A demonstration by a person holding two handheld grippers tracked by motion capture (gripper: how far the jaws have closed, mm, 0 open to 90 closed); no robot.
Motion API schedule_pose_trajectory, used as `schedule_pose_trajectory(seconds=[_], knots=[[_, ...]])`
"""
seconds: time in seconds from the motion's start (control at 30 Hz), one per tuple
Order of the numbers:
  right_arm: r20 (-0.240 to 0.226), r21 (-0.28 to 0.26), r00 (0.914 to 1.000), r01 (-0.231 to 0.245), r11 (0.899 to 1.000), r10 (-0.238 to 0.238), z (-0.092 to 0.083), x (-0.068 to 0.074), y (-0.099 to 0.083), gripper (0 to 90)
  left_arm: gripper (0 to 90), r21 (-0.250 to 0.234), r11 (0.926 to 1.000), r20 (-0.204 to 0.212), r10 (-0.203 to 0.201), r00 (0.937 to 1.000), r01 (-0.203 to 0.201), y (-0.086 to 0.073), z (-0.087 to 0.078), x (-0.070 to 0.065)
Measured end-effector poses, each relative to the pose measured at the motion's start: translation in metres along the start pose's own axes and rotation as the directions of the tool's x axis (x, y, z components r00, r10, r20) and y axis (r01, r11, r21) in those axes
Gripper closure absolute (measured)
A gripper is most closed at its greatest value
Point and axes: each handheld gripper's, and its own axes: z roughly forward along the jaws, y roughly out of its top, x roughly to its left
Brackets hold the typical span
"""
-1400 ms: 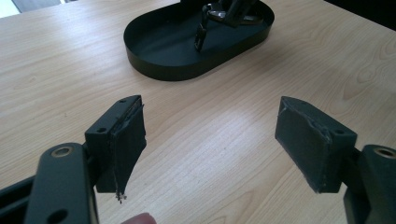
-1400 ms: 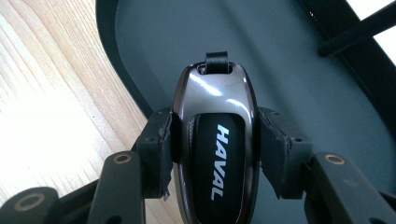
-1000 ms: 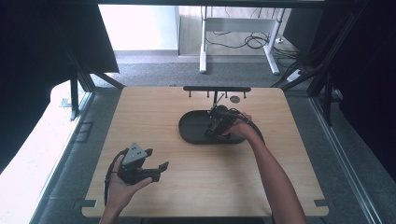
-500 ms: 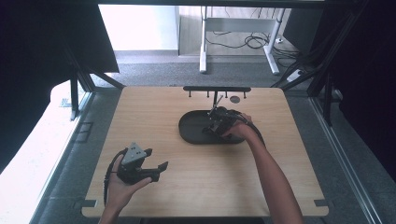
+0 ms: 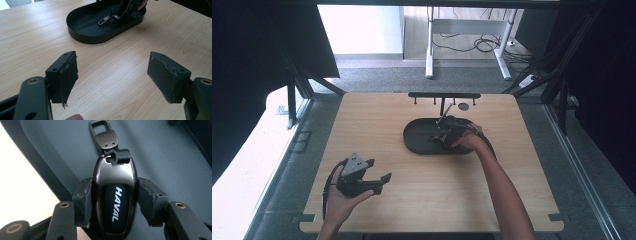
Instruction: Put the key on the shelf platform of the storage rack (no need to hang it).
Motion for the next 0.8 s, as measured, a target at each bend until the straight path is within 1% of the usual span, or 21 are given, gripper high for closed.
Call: schedule_pose_trajectory(seconds=[0.07, 0.13, 0.23, 0.33, 0.5, 0.57, 0.67, 0.8], knots=[[0.005, -0.029, 0.9999, -0.009, 1.000, 0.009, -0.002, -0.002, -0.001, 47.1, 24.6, 0.000, 1.0000, 0.000, -0.001, 1.0000, 0.001, 0.000, 0.000, 0.000], [0.005, -0.045, 0.9998, -0.020, 0.999, 0.020, -0.006, -0.002, -0.002, 46.6, 24.6, 0.001, 1.0000, 0.001, 0.001, 1.0000, -0.001, 0.000, 0.001, 0.000], [0.011, -0.051, 0.9997, -0.021, 0.998, 0.021, -0.012, -0.001, -0.002, 45.2, 24.6, 0.002, 1.0000, 0.002, 0.003, 1.0000, -0.003, 0.000, 0.001, -0.001], [0.003, -0.064, 0.9999, -0.011, 0.998, 0.011, -0.017, 0.002, -0.003, 44.0, 24.6, -0.001, 1.0000, 0.002, 0.002, 1.0000, -0.002, 0.001, 0.000, -0.001], [0.009, -0.096, 0.9999, 0.009, 0.995, -0.008, -0.027, 0.009, -0.005, 42.7, 24.6, -0.004, 1.0000, 0.001, 0.001, 1.0000, -0.001, 0.001, -0.002, 0.000], [0.009, -0.108, 0.9999, 0.012, 0.994, -0.011, -0.032, 0.011, -0.006, 41.5, 24.6, -0.002, 1.0000, 0.003, 0.001, 1.0000, -0.001, 0.001, -0.002, 0.000], [0.006, -0.142, 1.0000, 0.005, 0.990, -0.004, -0.040, 0.017, -0.007, 41.4, 24.6, -0.008, 1.0000, 0.001, -0.003, 1.0000, 0.003, 0.001, -0.003, 0.001], [0.002, -0.157, 0.9998, 0.021, 0.987, -0.021, -0.049, 0.025, -0.009, 40.6, 24.6, -0.016, 0.9998, 0.000, -0.012, 0.9999, 0.012, 0.001, -0.006, 0.003]])
